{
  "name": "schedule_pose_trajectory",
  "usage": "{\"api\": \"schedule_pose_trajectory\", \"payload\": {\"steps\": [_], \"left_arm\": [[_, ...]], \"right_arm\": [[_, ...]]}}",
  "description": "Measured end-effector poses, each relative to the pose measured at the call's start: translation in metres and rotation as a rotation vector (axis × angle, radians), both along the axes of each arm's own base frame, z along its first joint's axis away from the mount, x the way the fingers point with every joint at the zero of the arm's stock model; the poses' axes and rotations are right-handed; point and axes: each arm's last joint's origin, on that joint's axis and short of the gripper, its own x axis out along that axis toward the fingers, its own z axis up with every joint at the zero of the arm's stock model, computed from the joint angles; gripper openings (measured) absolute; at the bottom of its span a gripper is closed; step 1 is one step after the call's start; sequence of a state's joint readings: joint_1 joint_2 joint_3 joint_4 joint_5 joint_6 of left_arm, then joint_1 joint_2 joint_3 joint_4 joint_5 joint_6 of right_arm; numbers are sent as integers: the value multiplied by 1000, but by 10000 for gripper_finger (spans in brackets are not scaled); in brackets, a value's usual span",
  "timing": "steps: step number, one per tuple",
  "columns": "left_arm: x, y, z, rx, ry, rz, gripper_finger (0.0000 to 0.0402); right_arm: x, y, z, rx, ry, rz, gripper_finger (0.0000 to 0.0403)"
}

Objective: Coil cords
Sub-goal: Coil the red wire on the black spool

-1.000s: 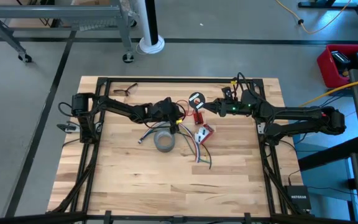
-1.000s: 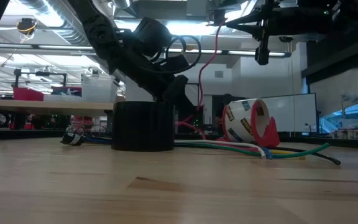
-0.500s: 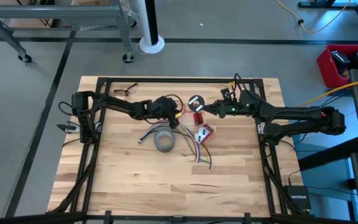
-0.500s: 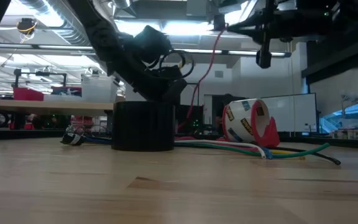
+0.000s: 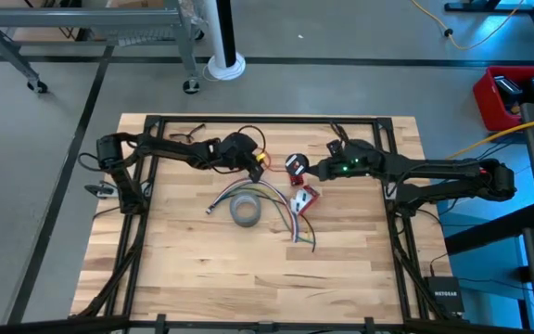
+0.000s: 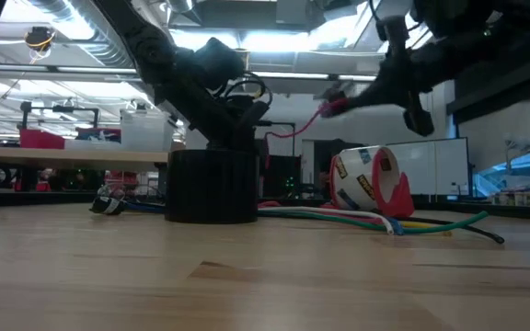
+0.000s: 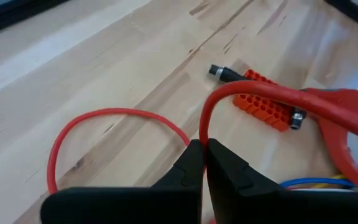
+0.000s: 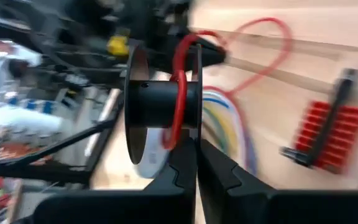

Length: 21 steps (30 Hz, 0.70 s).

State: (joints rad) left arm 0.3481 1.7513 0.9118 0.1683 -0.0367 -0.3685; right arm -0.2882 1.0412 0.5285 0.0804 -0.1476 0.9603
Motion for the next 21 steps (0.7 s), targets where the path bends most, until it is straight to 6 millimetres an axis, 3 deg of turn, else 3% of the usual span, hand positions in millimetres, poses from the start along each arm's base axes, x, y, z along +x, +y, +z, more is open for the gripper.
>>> {"api": "schedule_pose_trajectory", "payload": {"steps": [10,21], "left_arm": [[-7,17,1,-102,-29,138,0],[5,26,24,-121,-132,182,0]], "right_arm": [[0,0,-11,15,95,-14,5],[6,-6,-30,-48,215,-115,5]]}}
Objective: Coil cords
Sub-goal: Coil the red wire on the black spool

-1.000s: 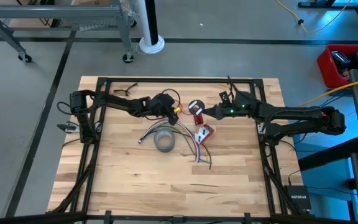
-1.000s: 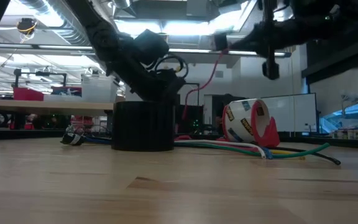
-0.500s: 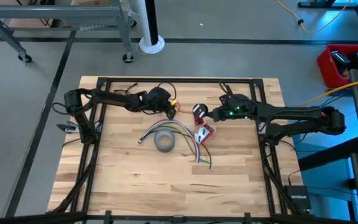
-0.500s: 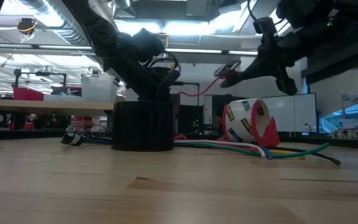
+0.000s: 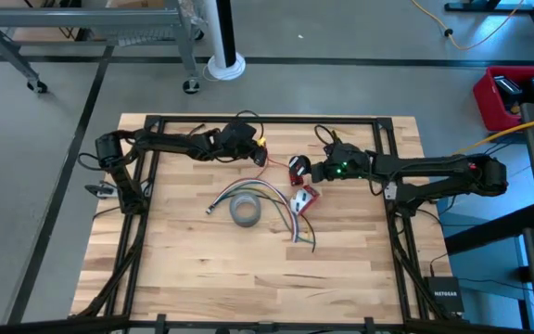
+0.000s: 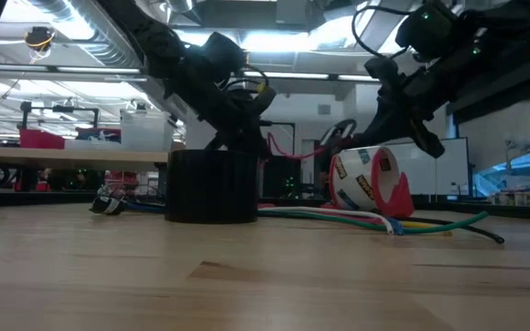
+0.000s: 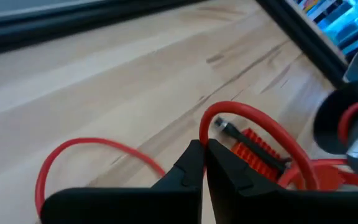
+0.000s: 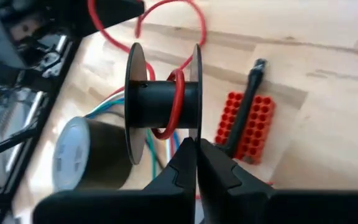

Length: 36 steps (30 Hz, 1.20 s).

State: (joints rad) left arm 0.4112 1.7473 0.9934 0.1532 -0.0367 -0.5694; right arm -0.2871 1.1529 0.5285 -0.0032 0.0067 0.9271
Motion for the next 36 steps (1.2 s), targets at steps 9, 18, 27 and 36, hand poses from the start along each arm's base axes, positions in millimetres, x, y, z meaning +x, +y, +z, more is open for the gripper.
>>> {"api": "schedule_pose_trajectory", "payload": {"steps": [9,18,27,36], "left_arm": [[-10,23,1,-69,-41,173,0],[-14,40,9,-137,-197,313,0],[-7,36,17,-144,-311,318,0],[-5,39,24,-111,-382,317,0]], "right_arm": [[4,-4,12,-133,21,-5,5],[5,-6,21,-256,152,23,5],[16,-10,14,-298,344,103,5],[36,-15,14,-319,449,124,5]]}}
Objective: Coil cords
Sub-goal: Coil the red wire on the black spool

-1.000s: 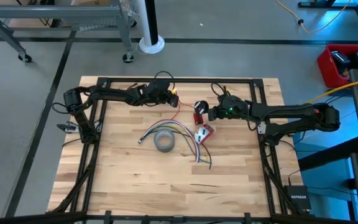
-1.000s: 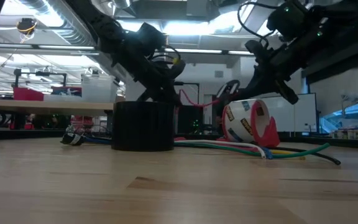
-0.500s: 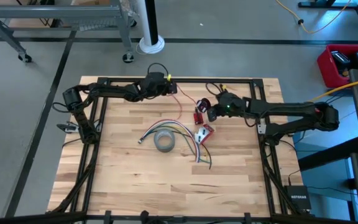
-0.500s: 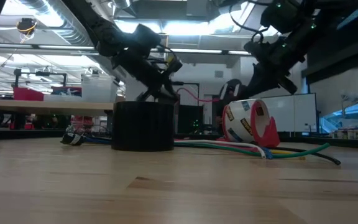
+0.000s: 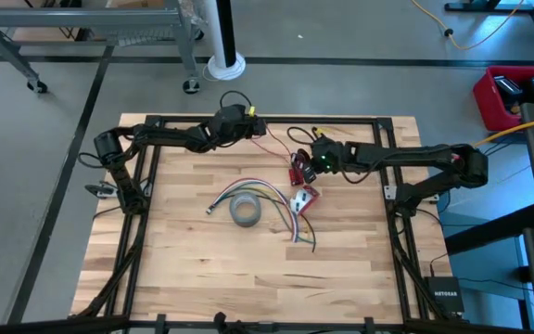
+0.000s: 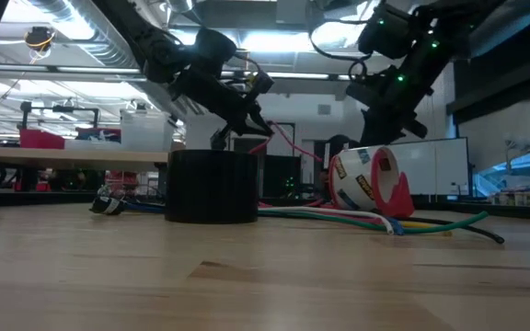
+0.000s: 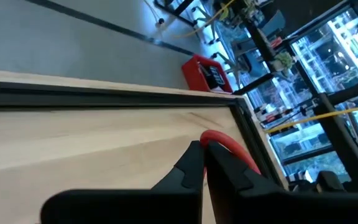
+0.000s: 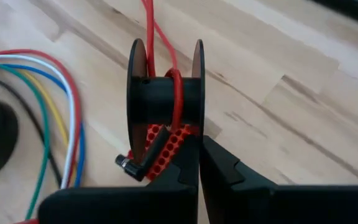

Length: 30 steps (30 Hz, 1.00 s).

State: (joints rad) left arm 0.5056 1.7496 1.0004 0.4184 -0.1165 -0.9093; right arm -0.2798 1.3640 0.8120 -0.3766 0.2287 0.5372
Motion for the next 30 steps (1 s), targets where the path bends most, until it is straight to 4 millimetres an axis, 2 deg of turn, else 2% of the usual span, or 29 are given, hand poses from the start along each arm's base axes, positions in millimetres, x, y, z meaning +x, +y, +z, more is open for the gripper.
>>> {"api": "schedule_pose_trajectory", "payload": {"steps": [12,21,30], "left_arm": [[6,-6,10,43,-99,-17,0],[13,-17,13,57,-126,-52,0],[19,-29,16,97,-141,-103,0]], "right_arm": [[39,-1,2,-51,98,46,5],[57,-6,-4,-64,147,47,5],[58,-11,-1,-150,129,-153,5]]}}
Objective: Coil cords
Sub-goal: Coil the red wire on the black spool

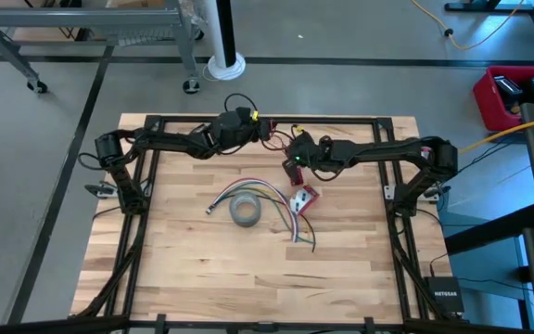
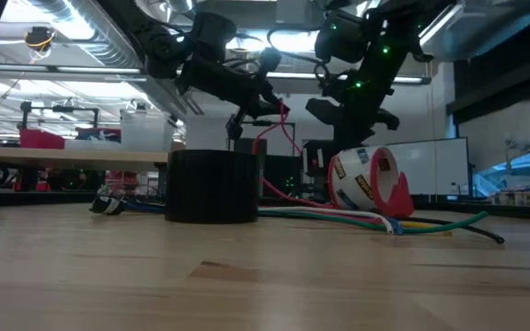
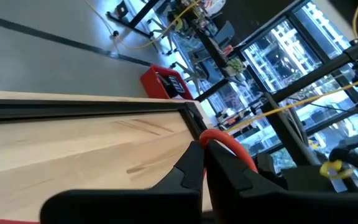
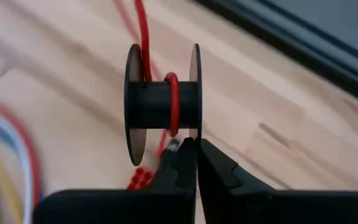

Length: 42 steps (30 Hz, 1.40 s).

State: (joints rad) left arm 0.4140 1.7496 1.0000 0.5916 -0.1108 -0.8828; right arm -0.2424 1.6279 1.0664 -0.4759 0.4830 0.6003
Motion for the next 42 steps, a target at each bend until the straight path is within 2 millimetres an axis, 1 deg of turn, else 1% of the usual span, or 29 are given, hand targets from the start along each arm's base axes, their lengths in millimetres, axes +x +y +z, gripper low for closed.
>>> {"api": "schedule_pose_trajectory", "payload": {"steps": [4,6,9,15,19,26,29,33,37,42], "left_arm": [[1,-2,0,23,13,-11,0],[0,0,0,47,31,-10,0],[-4,9,-1,68,54,9,0],[-18,34,-1,76,66,89,0],[-21,40,-1,57,45,46,0],[-17,34,3,-2,-34,-59,0],[-13,29,6,8,-70,-99,0],[-13,26,11,16,-89,-126,0],[-17,24,21,40,-106,-127,0],[-14,15,26,60,-112,-153,0]], "right_arm": [[0,-1,1,-2,-26,-51,5],[0,-1,1,-1,-28,-53,5],[-1,0,0,1,-17,-53,5],[-3,0,-1,6,3,-55,5],[-3,0,-1,-1,2,-60,5],[3,-3,4,-64,-82,-106,5],[5,-5,7,-83,-130,-141,5],[1,-8,6,-97,-128,-216,5],[-8,-19,3,-95,-104,-313,5],[-8,-29,6,-93,-159,-345,5]]}}
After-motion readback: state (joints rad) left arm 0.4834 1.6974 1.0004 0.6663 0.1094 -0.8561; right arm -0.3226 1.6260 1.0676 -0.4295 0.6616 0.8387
